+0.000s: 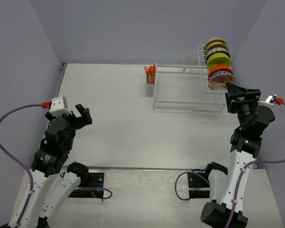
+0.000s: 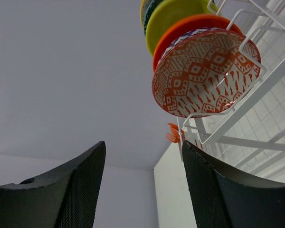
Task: Unload the bowls from the dish rack
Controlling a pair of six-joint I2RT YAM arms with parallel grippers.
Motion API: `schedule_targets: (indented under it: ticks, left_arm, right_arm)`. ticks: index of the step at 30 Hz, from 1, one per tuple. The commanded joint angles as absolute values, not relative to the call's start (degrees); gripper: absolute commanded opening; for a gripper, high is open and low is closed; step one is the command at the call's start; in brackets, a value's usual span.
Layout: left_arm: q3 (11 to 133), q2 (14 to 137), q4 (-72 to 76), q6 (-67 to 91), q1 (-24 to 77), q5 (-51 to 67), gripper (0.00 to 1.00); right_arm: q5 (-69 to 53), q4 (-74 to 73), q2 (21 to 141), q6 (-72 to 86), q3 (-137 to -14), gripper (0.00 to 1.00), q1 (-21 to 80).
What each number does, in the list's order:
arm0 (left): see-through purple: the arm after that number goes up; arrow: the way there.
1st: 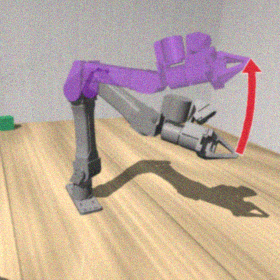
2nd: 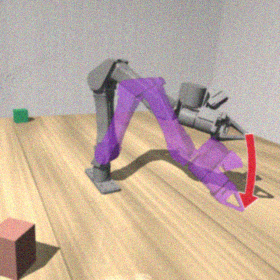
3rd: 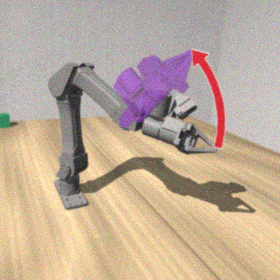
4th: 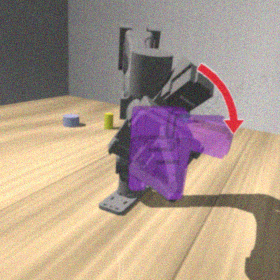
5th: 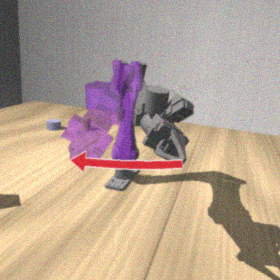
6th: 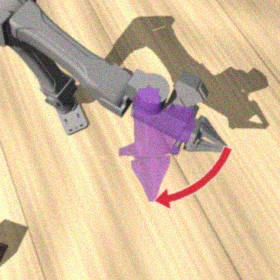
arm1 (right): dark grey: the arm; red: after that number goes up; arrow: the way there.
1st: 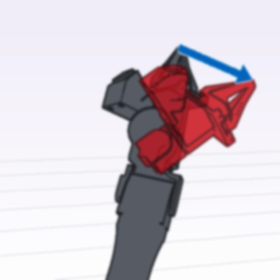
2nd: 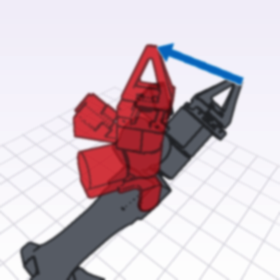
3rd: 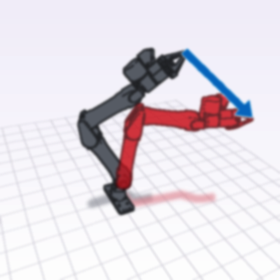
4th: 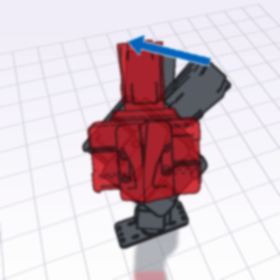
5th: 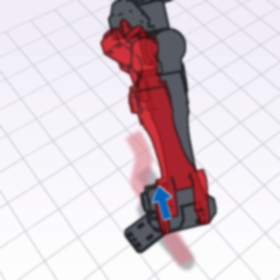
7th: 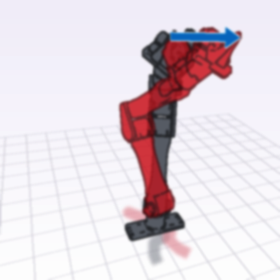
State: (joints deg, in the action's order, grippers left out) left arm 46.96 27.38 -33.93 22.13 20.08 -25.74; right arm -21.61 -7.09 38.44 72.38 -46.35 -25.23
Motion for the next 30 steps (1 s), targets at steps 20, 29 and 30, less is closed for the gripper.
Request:
schedule_targets:
  ticks: [20,29,30]
  left_arm:
    - [46.3,25.0,-30.9,22.0,20.3,-21.6,1.00]
    - [46.3,25.0,-30.7,21.9,20.3,-21.2,1.00]
    - [46.3,25.0,-30.7,21.8,20.3,-21.2,1.00]
  right_arm:
    - [-22.0,-1.5,55.2,73.8,-55.7,0.51,-26.9]
    - [-19.5,-1.8,59.7,73.0,-59.1,0.48,-26.9]
    - [-19.6,-1.4,60.5,72.9,-59.3,0.47,-26.9]
